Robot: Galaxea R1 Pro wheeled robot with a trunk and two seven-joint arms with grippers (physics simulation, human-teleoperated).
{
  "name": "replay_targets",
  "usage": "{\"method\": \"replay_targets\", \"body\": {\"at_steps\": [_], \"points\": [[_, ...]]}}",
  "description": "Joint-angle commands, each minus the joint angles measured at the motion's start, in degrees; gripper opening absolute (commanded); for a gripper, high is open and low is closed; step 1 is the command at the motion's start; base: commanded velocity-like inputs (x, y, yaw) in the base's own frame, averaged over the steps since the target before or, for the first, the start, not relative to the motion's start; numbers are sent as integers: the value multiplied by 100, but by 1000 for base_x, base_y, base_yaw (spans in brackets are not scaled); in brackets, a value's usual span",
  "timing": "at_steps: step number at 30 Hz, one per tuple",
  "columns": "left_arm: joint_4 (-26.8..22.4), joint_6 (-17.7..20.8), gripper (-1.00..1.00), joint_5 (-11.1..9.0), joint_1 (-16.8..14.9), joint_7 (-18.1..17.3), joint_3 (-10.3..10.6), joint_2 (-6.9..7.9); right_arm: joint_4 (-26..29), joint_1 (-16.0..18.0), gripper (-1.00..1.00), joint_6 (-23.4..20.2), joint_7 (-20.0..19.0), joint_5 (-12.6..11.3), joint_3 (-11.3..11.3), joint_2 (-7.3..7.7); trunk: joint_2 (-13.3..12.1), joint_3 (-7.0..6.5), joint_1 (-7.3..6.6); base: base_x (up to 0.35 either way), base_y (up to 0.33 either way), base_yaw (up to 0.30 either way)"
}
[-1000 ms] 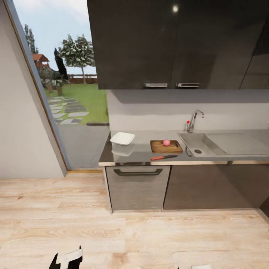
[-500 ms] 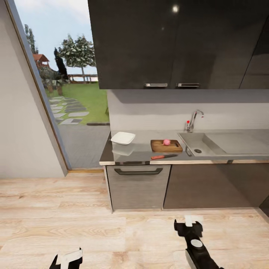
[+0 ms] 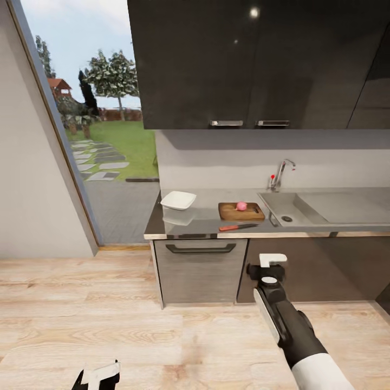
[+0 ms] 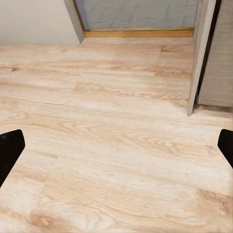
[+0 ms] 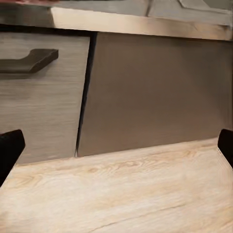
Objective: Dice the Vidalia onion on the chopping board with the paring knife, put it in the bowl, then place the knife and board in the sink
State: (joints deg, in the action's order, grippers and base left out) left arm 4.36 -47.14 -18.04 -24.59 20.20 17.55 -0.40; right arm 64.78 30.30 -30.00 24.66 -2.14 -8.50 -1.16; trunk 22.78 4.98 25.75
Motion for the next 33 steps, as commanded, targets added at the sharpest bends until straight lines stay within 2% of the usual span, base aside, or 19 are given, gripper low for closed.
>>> {"method": "replay_targets", "body": {"at_steps": [1,4,7,8,9,16,17,20,25,29,33], "points": [[21,-23,100,-16,-9,28,47,-4,6,149,100,-115,78,-26,-12,-42,13,14,4,0,0,0],[21,-23,100,-16,-10,28,47,-4,7,433,100,-244,159,-24,-12,-148,13,14,4,0,0,0],[20,-23,100,-16,-10,28,47,-4,8,870,100,-470,337,-24,-12,-319,13,14,4,0,0,0],[17,-23,100,-16,-11,28,47,-4,8,1290,100,-693,483,-31,-12,-439,13,14,4,0,0,0],[19,-23,100,-16,-11,28,47,-4,3,1470,100,-762,516,-35,-12,-486,13,14,4,0,0,0],[21,-23,100,-16,-10,27,47,-4,-77,2399,100,-1037,639,-40,-12,-650,13,14,4,0,0,0],[21,-23,100,-16,-7,28,47,-4,-85,2591,100,-1100,810,-41,-12,-754,13,14,4,0,0,0],[20,-23,100,-16,-10,28,47,-4,-93,2666,100,-1099,1152,-43,-12,-884,13,14,4,0,0,0],[14,-23,100,-16,-10,28,47,-2,-138,2688,100,-1075,1482,-89,-4,-884,13,14,4,0,0,0],[13,-12,100,-16,-11,28,46,1,-151,2691,100,-1071,1666,-326,34,-884,13,14,4,0,0,0],[12,44,100,-16,-11,28,46,-1,-227,2691,100,-1038,2061,-740,373,-884,13,14,4,0,0,0]]}}
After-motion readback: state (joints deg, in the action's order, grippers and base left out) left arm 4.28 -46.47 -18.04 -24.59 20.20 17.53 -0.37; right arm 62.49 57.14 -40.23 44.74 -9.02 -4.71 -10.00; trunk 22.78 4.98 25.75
